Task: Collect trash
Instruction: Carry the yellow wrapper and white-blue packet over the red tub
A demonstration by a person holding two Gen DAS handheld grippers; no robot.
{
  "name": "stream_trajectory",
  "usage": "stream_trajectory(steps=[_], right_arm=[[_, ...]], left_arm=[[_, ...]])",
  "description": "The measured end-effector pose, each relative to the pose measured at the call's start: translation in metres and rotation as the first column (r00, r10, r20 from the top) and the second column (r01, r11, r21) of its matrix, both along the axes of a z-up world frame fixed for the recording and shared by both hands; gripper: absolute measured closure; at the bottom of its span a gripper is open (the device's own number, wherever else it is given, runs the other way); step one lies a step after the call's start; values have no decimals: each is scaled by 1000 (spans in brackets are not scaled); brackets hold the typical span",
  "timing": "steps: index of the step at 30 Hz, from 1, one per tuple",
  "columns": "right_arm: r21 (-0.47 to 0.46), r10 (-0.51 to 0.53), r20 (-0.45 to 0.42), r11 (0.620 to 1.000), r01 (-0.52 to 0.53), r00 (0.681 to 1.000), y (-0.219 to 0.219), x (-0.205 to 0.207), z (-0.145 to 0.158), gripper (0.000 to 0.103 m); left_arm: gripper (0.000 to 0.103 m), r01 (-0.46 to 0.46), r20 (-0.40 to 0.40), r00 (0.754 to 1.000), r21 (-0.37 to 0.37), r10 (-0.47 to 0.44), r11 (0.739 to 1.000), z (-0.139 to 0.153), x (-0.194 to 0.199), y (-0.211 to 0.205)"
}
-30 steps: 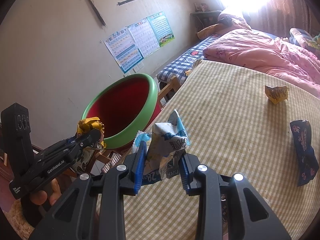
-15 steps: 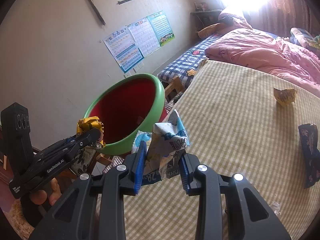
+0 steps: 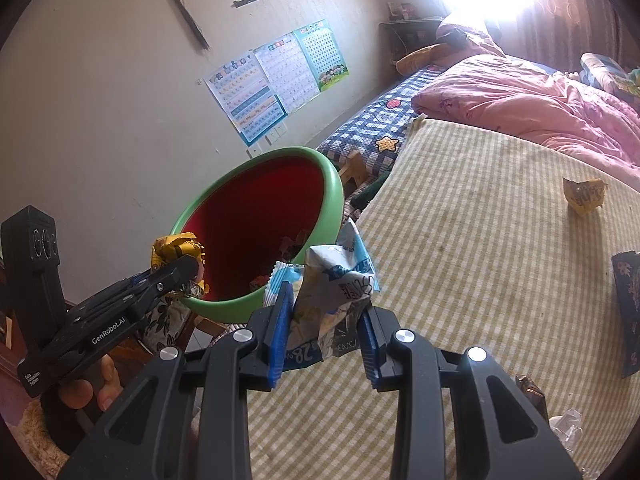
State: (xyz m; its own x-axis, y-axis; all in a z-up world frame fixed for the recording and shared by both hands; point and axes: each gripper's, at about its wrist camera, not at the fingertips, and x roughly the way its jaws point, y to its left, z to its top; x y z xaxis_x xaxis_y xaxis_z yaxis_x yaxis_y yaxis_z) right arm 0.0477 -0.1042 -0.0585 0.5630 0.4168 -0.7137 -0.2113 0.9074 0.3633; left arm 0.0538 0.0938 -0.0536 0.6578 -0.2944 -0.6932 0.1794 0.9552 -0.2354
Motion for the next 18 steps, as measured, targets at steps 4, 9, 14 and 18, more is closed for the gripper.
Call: stream_trajectory(steps=[4,9,14,18], right_arm=[[2,-2,-1,1000,2,1000,4,3,-1,72],[2,-10,-5,1000,10,1000,11,10,-4,72],[1,-21,-7,1000,21,1000,15,16,-6,72],[2,-29,-7,1000,29,1000,19,22,-7,72]], left_arm=[[80,0,1,1000,0,0,1000,0,1,0],[80,4,4,1000,-5,-4,1000,0,4,3],[80,12,3,1000,-9,-12,1000,-1,13,12],[80,18,0,1000,-10,-18,1000,-2,19,16]])
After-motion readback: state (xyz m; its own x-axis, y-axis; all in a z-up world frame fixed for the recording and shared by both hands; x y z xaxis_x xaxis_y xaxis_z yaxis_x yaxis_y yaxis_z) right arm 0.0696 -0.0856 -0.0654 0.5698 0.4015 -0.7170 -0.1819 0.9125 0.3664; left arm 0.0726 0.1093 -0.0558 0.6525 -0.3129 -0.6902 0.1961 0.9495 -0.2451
